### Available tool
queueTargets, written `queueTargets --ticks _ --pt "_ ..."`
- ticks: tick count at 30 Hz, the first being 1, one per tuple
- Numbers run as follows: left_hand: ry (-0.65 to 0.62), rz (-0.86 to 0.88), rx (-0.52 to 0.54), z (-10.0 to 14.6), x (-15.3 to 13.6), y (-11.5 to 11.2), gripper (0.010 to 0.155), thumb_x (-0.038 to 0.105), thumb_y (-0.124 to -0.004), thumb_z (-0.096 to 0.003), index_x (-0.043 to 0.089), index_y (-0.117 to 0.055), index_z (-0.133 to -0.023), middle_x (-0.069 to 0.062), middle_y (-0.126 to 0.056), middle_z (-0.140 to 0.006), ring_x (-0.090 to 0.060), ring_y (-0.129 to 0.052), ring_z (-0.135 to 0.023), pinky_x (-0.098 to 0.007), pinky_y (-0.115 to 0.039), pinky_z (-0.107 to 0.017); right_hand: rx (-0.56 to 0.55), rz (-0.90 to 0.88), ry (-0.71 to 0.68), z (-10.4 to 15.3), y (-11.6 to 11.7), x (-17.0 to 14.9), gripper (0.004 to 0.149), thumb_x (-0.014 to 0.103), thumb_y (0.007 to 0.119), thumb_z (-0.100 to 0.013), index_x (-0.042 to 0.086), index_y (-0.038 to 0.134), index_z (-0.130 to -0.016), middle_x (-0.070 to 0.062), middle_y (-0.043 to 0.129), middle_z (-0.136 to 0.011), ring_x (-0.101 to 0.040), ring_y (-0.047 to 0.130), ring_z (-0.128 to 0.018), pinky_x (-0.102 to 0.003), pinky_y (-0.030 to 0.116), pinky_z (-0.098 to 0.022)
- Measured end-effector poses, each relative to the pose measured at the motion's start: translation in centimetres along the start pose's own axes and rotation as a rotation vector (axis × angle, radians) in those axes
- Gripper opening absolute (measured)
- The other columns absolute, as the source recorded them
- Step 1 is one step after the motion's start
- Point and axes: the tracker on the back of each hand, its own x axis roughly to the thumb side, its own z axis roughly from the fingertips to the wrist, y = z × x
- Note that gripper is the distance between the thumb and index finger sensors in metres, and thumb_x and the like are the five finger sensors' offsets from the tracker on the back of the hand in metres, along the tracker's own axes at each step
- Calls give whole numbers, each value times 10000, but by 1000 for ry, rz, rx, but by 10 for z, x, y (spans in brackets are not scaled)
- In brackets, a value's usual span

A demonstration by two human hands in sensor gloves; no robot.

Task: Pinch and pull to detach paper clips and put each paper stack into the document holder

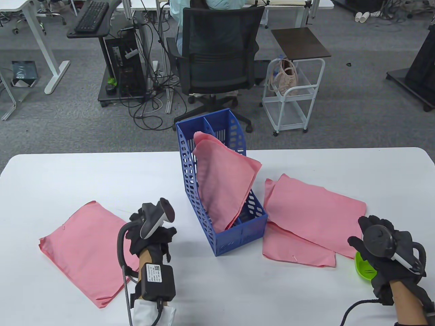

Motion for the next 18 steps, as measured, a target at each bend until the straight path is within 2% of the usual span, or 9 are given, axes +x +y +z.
queueTargets --ticks 2,3,4,6,9,11,13,16,18 --pt "60 26 -26 -8 -9 -17 1054 653 -533 -505 -60 -154 -1181 -397 -318 -1172 -570 -610 -1042 -610 -602 -753 4 3 3 1 1 0 740 480 599 -584 91 366 -1169 -309 361 -1211 -598 356 -1078 -671 381 -784" --pt "91 45 -27 -12 -13 -27 1040 662 -453 -509 -72 -147 -1178 -408 -305 -1169 -587 -594 -1039 -618 -596 -750 7 8 2 1 2 0 740 480 599 -584 91 367 -1169 -308 361 -1211 -600 358 -1077 -670 381 -784" --pt "109 55 -23 -14 -15 -33 1061 686 -356 -479 -92 -146 -1171 -460 -297 -1142 -655 -568 -999 -672 -570 -711 9 15 1 1 3 0 740 480 599 -584 91 366 -1169 -310 362 -1211 -599 357 -1078 -671 382 -783" --pt "142 73 -20 -17 -20 -47 1015 650 -300 -509 -103 -150 -1173 -435 -306 -1156 -625 -577 -1021 -637 -598 -733 15 33 -2 1 5 2 740 480 598 -584 90 367 -1169 -309 361 -1211 -598 355 -1078 -670 383 -784" --pt "174 88 -52 -20 -22 -58 980 615 -243 -513 -108 -181 -1172 -435 -350 -1149 -626 -568 -1017 -638 -601 -727 20 43 -7 1 6 3 741 481 598 -584 90 366 -1169 -310 362 -1210 -598 358 -1077 -670 384 -784" --pt "161 89 -77 -20 -22 -62 945 594 -268 -530 -99 -222 -1172 -418 -367 -1152 -635 -504 -1028 -645 -577 -736 21 53 -13 1 7 4 741 482 598 -583 92 366 -1168 -307 362 -1211 -598 357 -1077 -669 386 -784" --pt "163 42 -66 -19 -21 -61 959 616 -320 -527 -88 -242 -1174 -416 -390 -1148 -630 -529 -1023 -640 -593 -732 21 59 -18 1 8 6 740 483 598 -582 92 369 -1168 -308 366 -1210 -598 362 -1076 -668 389 -783" --pt "140 -8 -52 -17 -18 -66 1038 674 -477 -488 -75 -266 -1175 -407 -394 -1150 -626 -533 -1028 -637 -599 -737 24 72 -25 0 9 7 740 484 597 -582 92 370 -1167 -306 366 -1210 -598 364 -1075 -668 392 -782" --pt "126 -90 -3 -14 -16 -68 1015 676 -457 -489 -58 -304 -1174 -387 -441 -1146 -600 -590 -1020 -610 -640 -731 26 75 -29 0 9 8 740 485 597 -581 94 369 -1167 -306 366 -1210 -596 366 -1076 -667 394 -782"
